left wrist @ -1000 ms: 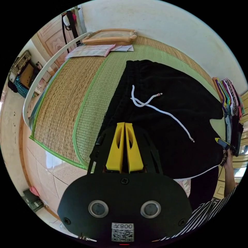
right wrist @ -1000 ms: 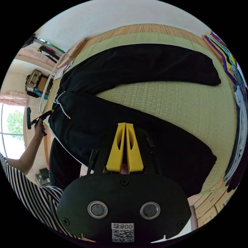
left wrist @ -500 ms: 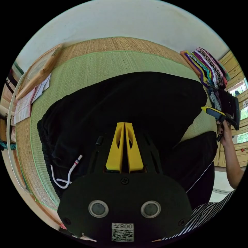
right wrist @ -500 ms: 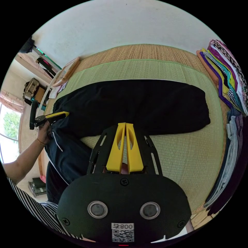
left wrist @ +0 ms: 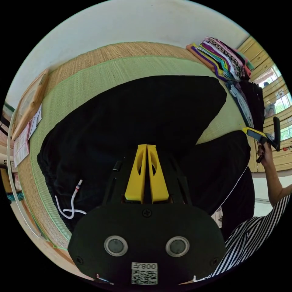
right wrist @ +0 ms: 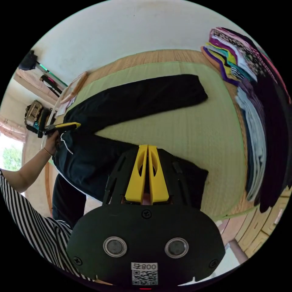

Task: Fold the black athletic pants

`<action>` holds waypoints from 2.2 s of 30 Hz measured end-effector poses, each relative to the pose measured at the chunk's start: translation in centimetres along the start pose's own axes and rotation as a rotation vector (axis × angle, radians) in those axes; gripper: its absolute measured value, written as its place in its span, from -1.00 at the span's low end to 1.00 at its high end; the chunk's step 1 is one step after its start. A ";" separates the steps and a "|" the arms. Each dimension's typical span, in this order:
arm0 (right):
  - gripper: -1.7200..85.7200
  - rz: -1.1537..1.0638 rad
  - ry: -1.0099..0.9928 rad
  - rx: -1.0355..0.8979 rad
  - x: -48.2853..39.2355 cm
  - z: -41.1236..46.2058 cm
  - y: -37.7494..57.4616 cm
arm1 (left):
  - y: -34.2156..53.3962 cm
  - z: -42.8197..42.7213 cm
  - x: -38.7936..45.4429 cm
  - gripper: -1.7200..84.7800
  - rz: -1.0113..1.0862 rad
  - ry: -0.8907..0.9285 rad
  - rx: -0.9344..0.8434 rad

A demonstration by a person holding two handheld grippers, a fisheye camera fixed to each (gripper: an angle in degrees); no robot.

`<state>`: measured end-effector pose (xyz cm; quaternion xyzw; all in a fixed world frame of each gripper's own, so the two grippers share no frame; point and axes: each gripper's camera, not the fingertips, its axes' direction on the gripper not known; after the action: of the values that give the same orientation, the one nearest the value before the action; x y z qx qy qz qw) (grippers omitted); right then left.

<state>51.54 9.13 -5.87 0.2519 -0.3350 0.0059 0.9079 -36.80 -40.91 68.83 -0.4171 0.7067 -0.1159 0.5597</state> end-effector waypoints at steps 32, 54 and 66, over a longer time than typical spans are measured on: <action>-0.89 0.043 -0.054 0.174 16.7 -8.9 -5.9 | -39.6 16.8 26.5 -0.87 0.385 0.111 0.016; -0.94 0.171 -0.128 0.294 21.0 -20.3 5.4 | -38.7 19.8 31.2 -0.82 0.352 0.181 0.098; -0.78 0.210 -0.065 -0.036 17.6 -16.8 18.6 | -27.2 26.4 39.9 -0.77 0.763 0.350 -0.208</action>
<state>72.00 30.34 2.46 0.1992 -0.3891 0.0867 0.8952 -1.86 -78.60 49.10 -0.1540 0.9024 0.1023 0.3893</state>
